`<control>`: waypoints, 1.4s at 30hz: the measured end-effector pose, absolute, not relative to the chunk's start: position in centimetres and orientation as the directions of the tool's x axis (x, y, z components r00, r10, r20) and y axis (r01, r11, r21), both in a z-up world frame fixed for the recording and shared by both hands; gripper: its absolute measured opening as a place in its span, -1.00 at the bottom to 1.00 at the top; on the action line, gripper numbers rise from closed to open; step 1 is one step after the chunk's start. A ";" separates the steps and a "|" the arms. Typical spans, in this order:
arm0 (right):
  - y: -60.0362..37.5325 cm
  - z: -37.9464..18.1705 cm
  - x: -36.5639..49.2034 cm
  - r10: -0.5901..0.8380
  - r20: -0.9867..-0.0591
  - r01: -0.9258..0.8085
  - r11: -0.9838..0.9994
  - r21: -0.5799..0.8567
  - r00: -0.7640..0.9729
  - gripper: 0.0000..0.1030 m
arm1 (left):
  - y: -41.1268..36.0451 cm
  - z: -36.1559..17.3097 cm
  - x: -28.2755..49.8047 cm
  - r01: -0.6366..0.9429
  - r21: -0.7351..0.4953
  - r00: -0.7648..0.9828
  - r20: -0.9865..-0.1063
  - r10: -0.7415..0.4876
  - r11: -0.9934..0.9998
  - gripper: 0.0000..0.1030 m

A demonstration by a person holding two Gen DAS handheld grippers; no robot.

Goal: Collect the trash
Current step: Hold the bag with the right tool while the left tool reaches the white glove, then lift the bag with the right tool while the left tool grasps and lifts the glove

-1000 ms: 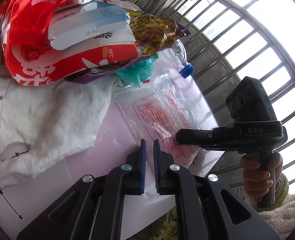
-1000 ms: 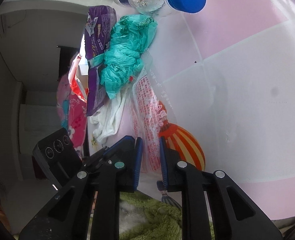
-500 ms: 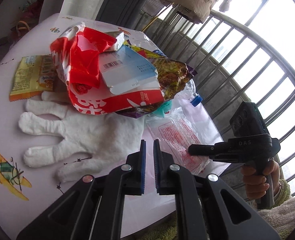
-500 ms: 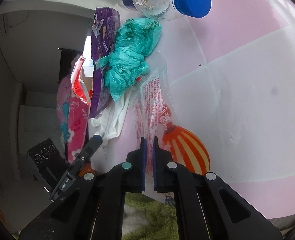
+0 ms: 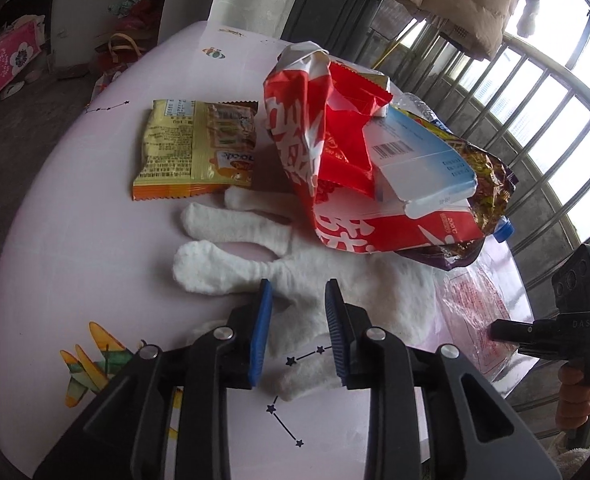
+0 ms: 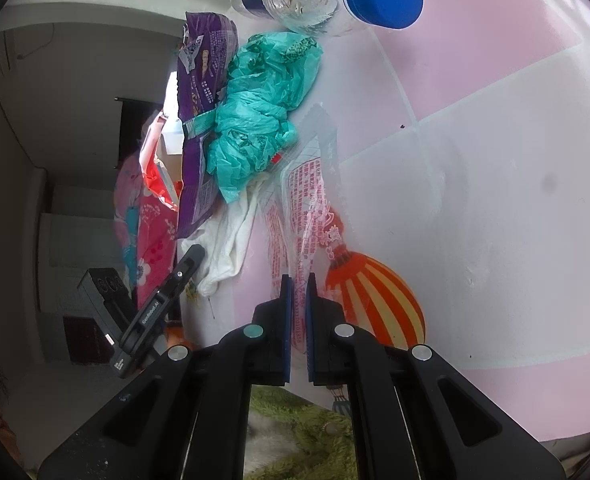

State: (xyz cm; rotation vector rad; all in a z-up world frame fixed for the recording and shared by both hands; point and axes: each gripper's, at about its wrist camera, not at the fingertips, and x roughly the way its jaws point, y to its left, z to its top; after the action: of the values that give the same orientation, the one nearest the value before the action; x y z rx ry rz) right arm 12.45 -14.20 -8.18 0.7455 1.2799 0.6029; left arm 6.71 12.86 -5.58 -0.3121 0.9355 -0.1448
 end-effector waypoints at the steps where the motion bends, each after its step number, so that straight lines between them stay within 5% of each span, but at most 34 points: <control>1: -14.2 -8.2 12.5 0.760 -0.621 0.009 0.631 0.775 0.193 -0.92 | 12.5 -5.5 6.6 -0.004 -0.310 0.585 -0.772 -0.249 0.951 -0.48; 11: -14.6 -8.0 12.9 0.753 -0.631 0.023 0.639 0.769 0.189 -0.91 | 10.6 -5.5 5.1 0.089 -0.327 0.519 -0.791 -0.324 0.941 -0.49; 16: -14.4 -7.8 12.7 0.750 -0.633 0.028 0.640 0.768 0.193 -0.91 | 8.9 -5.3 4.4 0.133 -0.240 0.533 -0.801 -0.273 0.962 -0.49; 22: -14.5 -7.7 12.5 0.748 -0.633 0.035 0.640 0.767 0.197 -0.91 | 7.8 -5.5 4.1 0.167 -0.174 0.541 -0.806 -0.238 0.970 -0.78; 42: -15.7 -8.0 12.4 0.763 -0.610 0.056 0.614 0.787 0.214 -0.90 | 10.1 -1.0 2.0 0.248 -0.527 0.576 -0.594 -0.561 0.813 -0.92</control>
State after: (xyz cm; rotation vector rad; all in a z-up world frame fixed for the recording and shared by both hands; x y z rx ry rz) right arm 12.36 -15.74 -7.96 0.7992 1.2792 0.5698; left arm 2.01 10.13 -0.99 -0.4137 0.8310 -0.4892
